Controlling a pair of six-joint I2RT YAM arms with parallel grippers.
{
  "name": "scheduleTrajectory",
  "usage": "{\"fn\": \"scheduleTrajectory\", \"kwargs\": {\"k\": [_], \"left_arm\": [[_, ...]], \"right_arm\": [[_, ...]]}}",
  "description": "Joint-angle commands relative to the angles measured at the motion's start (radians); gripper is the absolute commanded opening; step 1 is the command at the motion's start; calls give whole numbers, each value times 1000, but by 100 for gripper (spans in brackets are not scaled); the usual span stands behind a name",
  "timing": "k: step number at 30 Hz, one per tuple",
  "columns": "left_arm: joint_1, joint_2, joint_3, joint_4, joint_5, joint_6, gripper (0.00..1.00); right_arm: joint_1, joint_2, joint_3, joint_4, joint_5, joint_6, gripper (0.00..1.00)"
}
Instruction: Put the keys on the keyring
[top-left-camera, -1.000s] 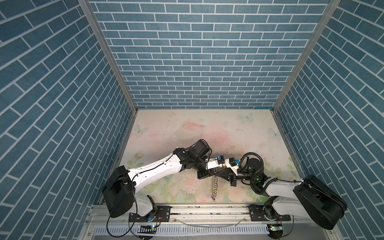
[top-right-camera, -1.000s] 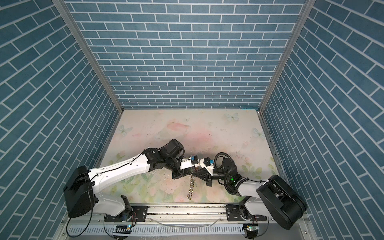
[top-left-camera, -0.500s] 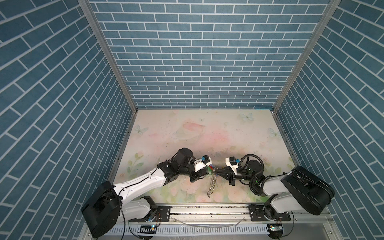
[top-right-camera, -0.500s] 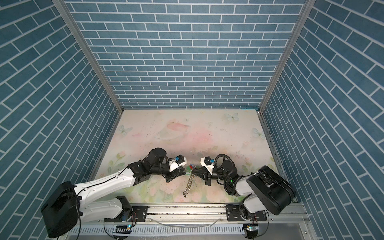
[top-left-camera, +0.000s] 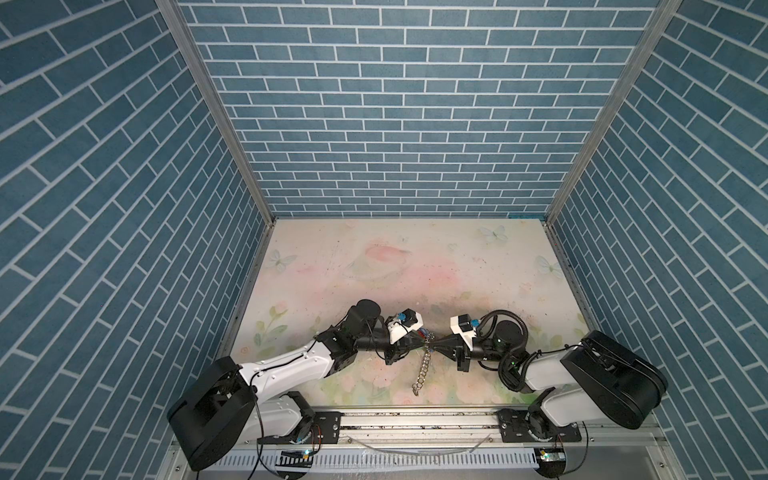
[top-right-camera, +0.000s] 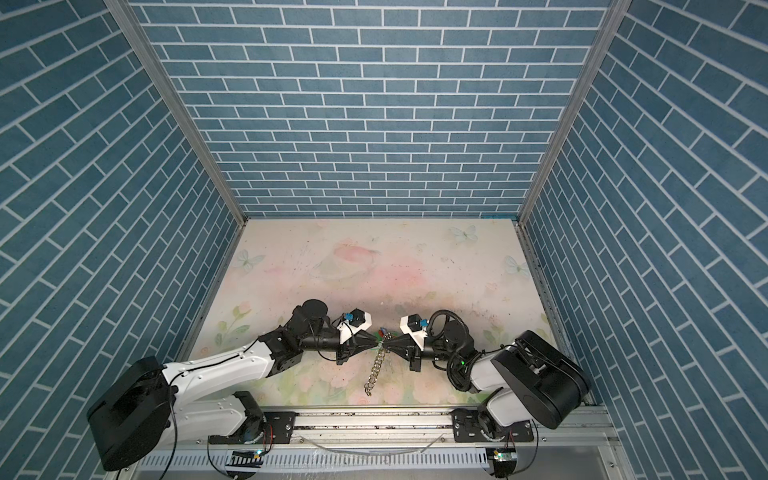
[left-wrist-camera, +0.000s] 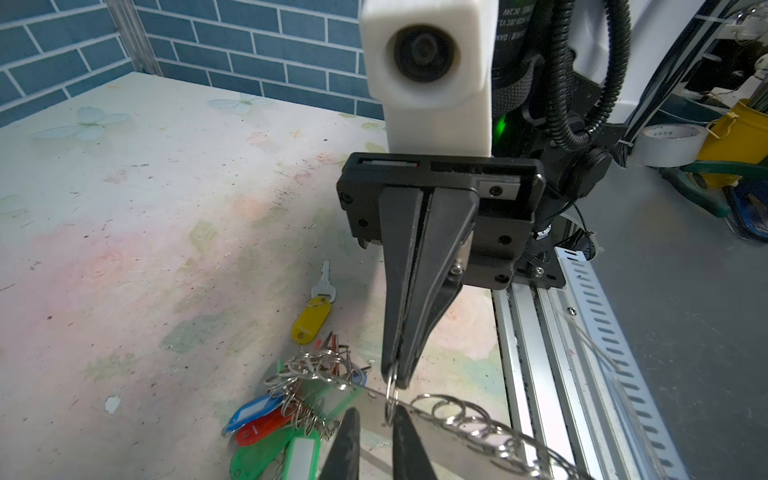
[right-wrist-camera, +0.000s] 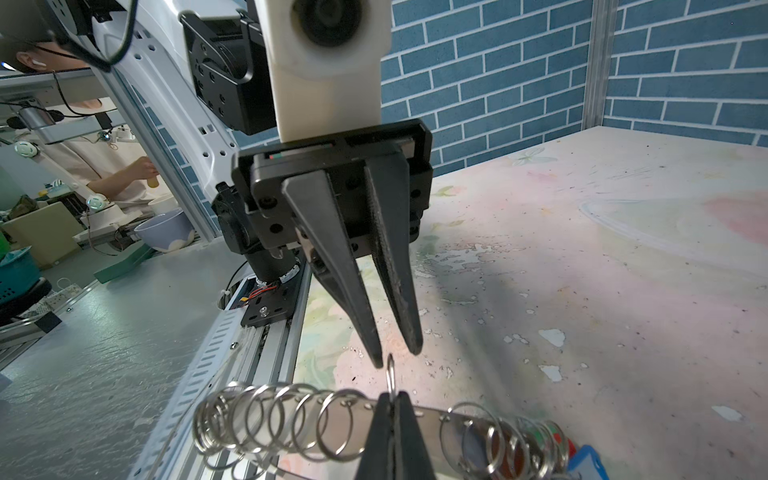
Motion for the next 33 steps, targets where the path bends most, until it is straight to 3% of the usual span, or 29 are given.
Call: {"fn": "scheduleTrajectory", "kwargs": {"k": [1, 19, 20, 22, 25, 29, 33], "left_arm": [[5, 15, 3, 30, 53, -9, 14], [5, 49, 80, -67, 76, -8, 0], [4, 43, 93, -100, 60, -3, 0], [1, 31, 146, -225, 10, 25, 0], [-28, 20, 242, -446, -102, 95, 0], [-85, 63, 337, -624, -204, 153, 0], [-119, 141, 441, -771, -266, 196, 0]], "right_arm": [[7, 4, 14, 65, -2, 1, 0], [13, 1, 15, 62, 2, -12, 0], [13, -3, 13, 61, 7, -14, 1], [12, -28, 0, 40, 29, -30, 12], [11, -129, -1, -129, 72, -102, 21], [10, -325, 41, -481, 129, -221, 23], [9, -461, 40, -616, 176, -265, 26]]}}
